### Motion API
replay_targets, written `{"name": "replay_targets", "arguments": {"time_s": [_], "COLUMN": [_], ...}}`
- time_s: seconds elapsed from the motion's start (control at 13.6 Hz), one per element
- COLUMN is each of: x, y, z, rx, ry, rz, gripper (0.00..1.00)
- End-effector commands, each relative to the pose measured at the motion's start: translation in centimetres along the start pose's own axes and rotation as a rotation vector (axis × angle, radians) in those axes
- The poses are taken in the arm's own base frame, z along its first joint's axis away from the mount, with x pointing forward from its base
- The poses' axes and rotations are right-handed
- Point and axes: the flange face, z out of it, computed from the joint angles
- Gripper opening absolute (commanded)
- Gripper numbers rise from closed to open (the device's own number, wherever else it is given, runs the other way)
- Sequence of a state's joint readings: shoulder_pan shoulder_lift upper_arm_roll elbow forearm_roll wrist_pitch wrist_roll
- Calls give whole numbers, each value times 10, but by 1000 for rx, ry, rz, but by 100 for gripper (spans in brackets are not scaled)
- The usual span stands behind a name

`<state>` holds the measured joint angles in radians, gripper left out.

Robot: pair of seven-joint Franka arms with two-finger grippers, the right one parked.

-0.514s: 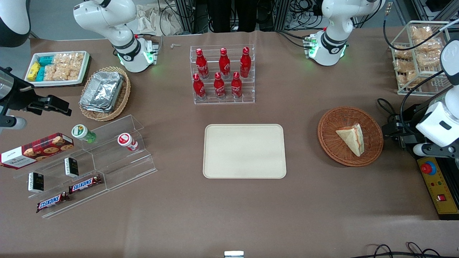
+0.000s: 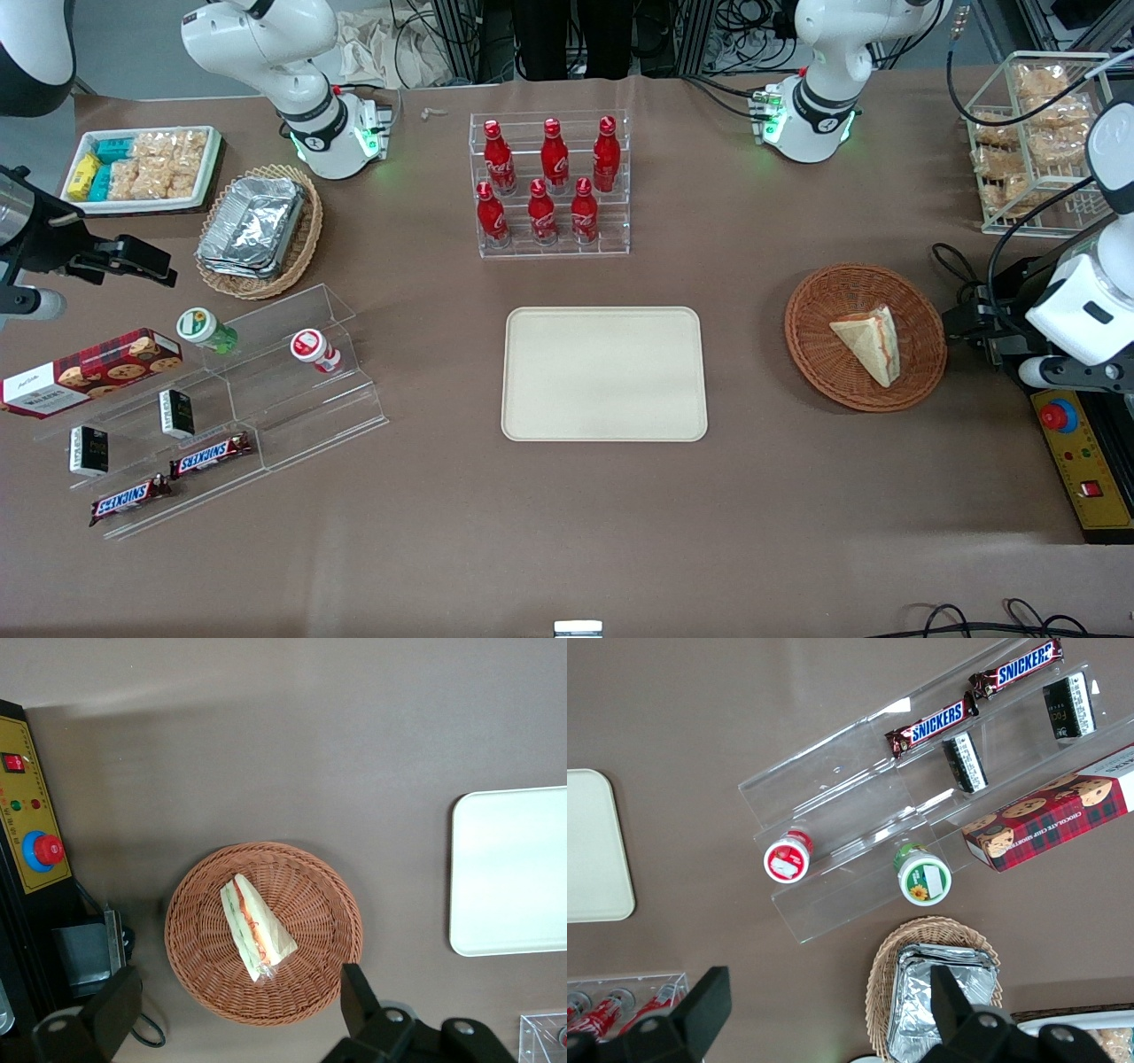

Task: Place sandwich from basket to tray

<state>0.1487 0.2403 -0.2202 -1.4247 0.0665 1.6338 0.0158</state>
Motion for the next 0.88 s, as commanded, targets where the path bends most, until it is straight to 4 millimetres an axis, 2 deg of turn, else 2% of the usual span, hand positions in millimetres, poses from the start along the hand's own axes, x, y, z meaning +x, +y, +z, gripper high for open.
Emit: {"name": "replay_targets", "arguments": {"time_s": [0.0,0.15,0.37,0.59,0.81], "x": [1,0,-8,-13,-29], "y": [-5,-5,-6,-4,0], "z": [-1,1,30,39,52], "rx": [10,10,19,23,34], "ry": [-13,-21,-85,-102,-68], "rz": [-22,-23,-115,-116,-115], "gripper": [100,100,100,100,100]}}
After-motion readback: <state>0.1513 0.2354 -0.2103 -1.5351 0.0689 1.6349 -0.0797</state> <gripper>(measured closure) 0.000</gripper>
